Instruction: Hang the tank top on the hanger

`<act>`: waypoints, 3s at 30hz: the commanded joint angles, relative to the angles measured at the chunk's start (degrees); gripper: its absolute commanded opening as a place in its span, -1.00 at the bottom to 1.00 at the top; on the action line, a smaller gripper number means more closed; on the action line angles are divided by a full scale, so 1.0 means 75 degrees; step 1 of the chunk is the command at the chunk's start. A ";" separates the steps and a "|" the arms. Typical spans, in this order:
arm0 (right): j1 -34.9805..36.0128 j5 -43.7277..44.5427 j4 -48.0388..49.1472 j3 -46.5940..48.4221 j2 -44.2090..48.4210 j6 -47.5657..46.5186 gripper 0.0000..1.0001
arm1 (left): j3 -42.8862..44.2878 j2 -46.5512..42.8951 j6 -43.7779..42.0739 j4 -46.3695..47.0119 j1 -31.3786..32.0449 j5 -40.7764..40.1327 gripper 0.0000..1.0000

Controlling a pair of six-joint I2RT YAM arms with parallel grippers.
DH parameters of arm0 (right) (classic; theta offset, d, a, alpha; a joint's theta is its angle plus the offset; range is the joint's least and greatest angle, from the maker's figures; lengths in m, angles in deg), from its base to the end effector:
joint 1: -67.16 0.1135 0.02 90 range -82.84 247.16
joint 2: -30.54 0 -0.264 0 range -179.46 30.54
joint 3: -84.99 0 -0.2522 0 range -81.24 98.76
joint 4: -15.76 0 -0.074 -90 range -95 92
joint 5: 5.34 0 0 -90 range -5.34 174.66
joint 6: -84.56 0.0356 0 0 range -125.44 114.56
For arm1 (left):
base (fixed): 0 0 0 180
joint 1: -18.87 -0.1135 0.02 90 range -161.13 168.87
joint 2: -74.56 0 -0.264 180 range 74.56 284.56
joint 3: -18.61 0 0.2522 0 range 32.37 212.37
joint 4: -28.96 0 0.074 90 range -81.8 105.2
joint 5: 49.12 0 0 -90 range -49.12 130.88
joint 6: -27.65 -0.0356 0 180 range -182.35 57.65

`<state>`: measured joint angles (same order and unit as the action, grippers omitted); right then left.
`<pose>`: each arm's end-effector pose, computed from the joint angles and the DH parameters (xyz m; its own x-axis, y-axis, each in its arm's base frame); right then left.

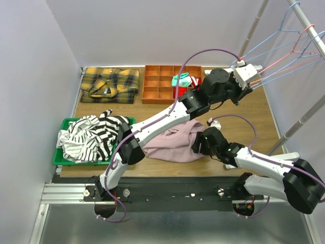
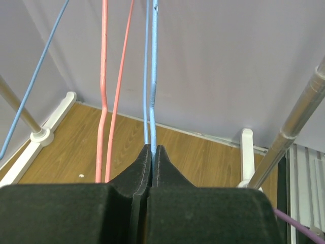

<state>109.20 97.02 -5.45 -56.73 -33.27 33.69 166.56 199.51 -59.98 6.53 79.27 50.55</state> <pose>0.1578 0.1320 0.1625 -0.7636 0.1415 -0.6300 -0.0816 0.9467 0.3116 0.2479 -0.4485 0.4295 -0.0340 -0.0227 -0.9992 0.9395 0.3402 -0.0397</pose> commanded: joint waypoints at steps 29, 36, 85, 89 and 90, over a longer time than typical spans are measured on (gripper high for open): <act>0.0043 0.0090 -0.1362 0.0669 0.0691 0.0255 0.56 | -0.3653 -0.3673 -0.0879 -0.0624 -0.0014 0.0234 -1.00; 0.0043 -0.1026 -0.2521 0.0880 0.1405 0.0243 0.59 | -0.4309 -0.4330 -0.0797 -0.1457 -0.0178 -0.0024 -1.00; -0.0331 0.1411 -0.0520 0.3188 -0.2329 0.0887 0.20 | -0.8740 -1.0589 0.1008 -0.6660 -0.1456 -0.2730 -1.00; -0.0788 0.1071 0.0148 0.3142 -0.2600 0.1005 0.18 | -0.8892 -1.0951 0.1078 -0.6930 -0.1468 -0.2685 -1.00; -0.0836 0.1013 0.0183 0.3269 -0.2729 0.0993 0.18 | -0.8915 -1.1010 0.1090 -0.6930 -0.1468 -0.2614 -1.00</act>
<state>105.57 103.73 -10.04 -34.44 -51.33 39.68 99.85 120.28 -52.92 -42.25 68.43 32.32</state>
